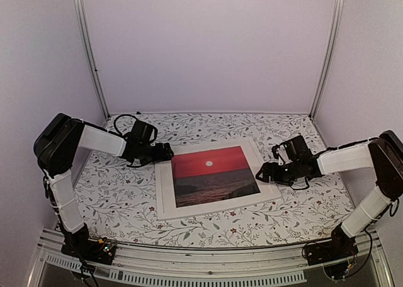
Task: Put the photo into the frame
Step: Rotate the photo frame at the center of the board, then reset both arms
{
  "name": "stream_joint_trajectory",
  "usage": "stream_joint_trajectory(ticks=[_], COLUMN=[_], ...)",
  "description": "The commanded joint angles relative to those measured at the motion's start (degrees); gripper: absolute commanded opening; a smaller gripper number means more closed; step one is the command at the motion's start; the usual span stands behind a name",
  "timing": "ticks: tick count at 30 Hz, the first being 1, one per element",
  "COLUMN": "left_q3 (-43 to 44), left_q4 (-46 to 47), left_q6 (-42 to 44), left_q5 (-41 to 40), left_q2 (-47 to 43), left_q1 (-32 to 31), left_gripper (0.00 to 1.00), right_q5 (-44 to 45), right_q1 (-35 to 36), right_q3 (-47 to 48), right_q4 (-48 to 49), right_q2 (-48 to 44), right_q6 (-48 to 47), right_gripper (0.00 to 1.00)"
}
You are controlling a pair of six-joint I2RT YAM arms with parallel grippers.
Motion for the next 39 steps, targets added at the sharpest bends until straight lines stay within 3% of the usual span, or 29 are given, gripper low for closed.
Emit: stream_joint_trajectory(ticks=[1,8,13,21,25,30,39], left_q3=[5.0,9.6,8.8,0.7,-3.6,-9.4,-12.9], left_q4=[-0.8,-1.5,-3.0,-5.9,-6.2,-5.5,-10.4], left_q6=[4.2,7.1,8.2,11.6,12.6,12.8,13.3], left_q5=[10.5,14.9,9.5,-10.6,-16.7,-20.0,-18.4], left_q2=[3.7,6.6,2.9,-14.0,-25.4,-37.1,-50.5], left_q1=[-1.3,-1.3,-1.1,-1.1,-1.1,-1.1,-1.0], left_gripper=[0.95,0.95,0.95,1.0,1.0,1.0,1.0], right_q5=[-6.3,-5.5,3.0,19.2,24.3,29.8,34.0], right_q1=[6.0,8.8,8.8,8.3,7.3,5.9,4.1], right_q3=[-5.7,-11.4,-8.9,2.0,6.3,9.4,10.7], right_q4=[-3.7,-3.7,-10.9,-22.2,-24.1,-24.1,-22.2], right_q2=[-3.9,-12.7,-16.8,-16.8,-17.7,-21.3,-28.1], right_q6=[8.4,13.6,12.4,6.3,2.1,-3.0,-8.5], right_gripper=[0.88,0.89,0.96,0.99,0.99,0.99,0.99])
